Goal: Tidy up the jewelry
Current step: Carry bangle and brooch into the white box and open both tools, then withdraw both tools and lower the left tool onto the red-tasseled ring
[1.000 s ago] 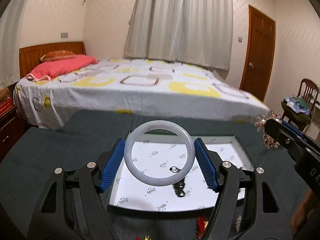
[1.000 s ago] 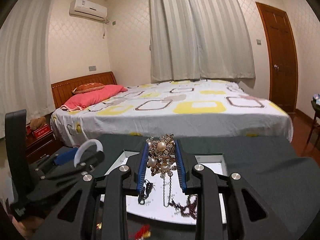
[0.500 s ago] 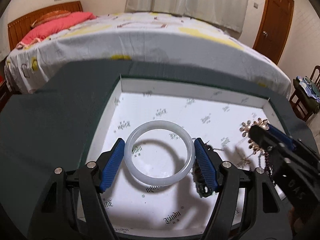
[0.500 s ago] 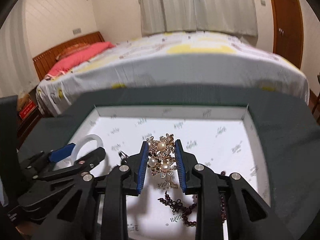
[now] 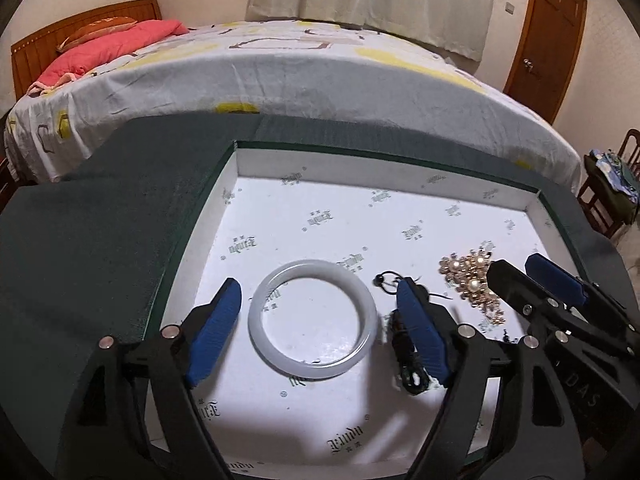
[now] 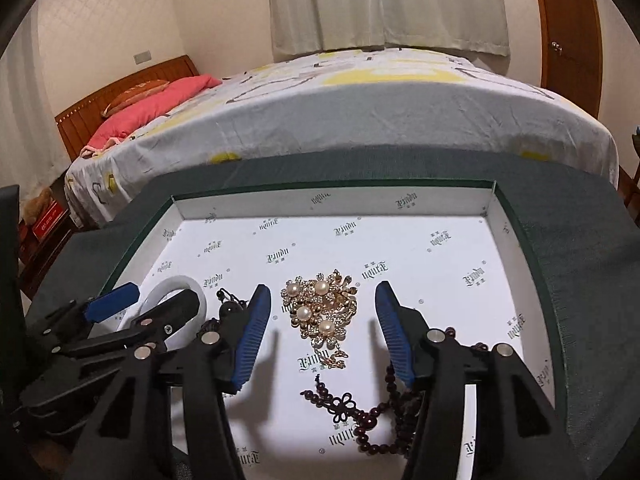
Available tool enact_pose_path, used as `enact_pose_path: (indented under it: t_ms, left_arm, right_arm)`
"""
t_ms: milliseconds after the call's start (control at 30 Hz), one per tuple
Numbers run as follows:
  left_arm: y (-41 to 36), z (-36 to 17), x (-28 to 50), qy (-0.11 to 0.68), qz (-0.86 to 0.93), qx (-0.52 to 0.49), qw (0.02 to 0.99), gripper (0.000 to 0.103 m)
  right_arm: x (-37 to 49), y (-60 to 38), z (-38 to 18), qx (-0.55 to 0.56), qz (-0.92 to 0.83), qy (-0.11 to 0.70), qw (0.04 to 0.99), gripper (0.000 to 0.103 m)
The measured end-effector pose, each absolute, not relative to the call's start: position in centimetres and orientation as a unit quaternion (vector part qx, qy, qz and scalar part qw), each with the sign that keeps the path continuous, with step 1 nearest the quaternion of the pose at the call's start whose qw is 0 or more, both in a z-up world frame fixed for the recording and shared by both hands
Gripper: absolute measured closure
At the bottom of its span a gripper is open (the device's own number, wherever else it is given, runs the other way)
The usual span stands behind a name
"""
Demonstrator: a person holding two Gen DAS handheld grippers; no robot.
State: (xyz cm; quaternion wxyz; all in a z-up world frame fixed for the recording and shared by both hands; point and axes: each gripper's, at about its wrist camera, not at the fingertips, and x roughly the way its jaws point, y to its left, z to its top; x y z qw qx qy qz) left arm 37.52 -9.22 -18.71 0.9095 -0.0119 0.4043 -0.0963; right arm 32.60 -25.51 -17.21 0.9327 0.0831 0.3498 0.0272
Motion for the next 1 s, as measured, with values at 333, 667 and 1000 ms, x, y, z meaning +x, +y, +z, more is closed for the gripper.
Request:
enact_pose_path:
  t_ms: [333, 667, 1000]
  left_arm:
    - [-8.9, -13.7, 34.5, 0.342, -0.112, -0.007, 0.933, 0.022]
    - [-5.9, -11.5, 26.5, 0.29, -0.078, 0.017, 0.954, 0.021]
    - [-3.7, -15.1, 20.2, 0.329, -0.062, 0.027, 0.942, 0.025]
  right_arm:
    - [28.8, -26.1, -12.9, 0.067, 0.019, 0.288, 0.955, 0.049]
    - [20.6, -27.9, -11.2, 0.079, 0.0, 0.249, 0.965, 0.042]
    - [14.1, -29.0, -13.5, 0.073, -0.015, 0.271, 0.96, 0.042]
